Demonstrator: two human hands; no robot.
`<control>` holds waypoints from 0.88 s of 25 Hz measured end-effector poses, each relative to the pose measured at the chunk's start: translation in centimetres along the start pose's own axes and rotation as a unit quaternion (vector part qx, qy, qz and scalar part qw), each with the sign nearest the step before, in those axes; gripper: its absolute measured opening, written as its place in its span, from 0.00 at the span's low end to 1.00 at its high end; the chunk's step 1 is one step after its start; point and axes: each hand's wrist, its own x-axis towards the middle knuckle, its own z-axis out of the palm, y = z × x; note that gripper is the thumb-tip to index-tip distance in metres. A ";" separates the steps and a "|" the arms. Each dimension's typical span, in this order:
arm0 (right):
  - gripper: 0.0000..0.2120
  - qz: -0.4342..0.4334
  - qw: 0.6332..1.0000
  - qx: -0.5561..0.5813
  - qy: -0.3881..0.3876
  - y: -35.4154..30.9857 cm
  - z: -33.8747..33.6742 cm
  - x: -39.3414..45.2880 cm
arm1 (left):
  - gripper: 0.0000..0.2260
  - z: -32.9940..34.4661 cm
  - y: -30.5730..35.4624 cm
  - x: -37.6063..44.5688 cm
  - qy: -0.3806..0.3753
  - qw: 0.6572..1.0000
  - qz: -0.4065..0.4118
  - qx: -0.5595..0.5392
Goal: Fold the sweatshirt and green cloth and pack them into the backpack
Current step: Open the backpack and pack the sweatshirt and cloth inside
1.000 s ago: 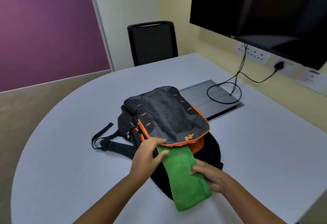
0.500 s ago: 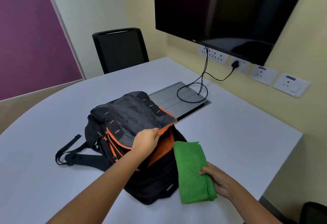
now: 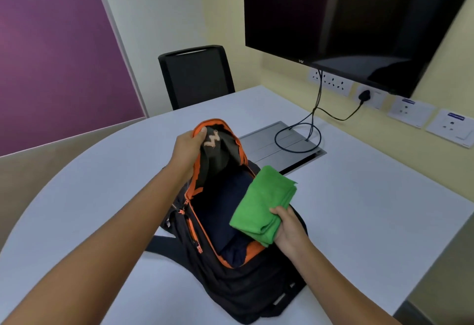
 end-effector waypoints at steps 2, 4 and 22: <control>0.18 0.012 0.999 -0.018 -0.043 1.1 2.2 1.6 | 0.09 -0.2 0.1 0.5 -0.013 1.000 -0.011 -0.009; 0.17 0.045 0.985 -0.159 -0.046 2.2 3.1 2.9 | 0.09 -0.4 0.3 0.6 -0.022 1.000 -0.015 -0.013; 0.45 -0.102 0.442 -0.883 -0.122 6.0 5.7 9.7 | 0.08 1.7 -1.4 -0.9 -0.241 0.925 0.198 0.215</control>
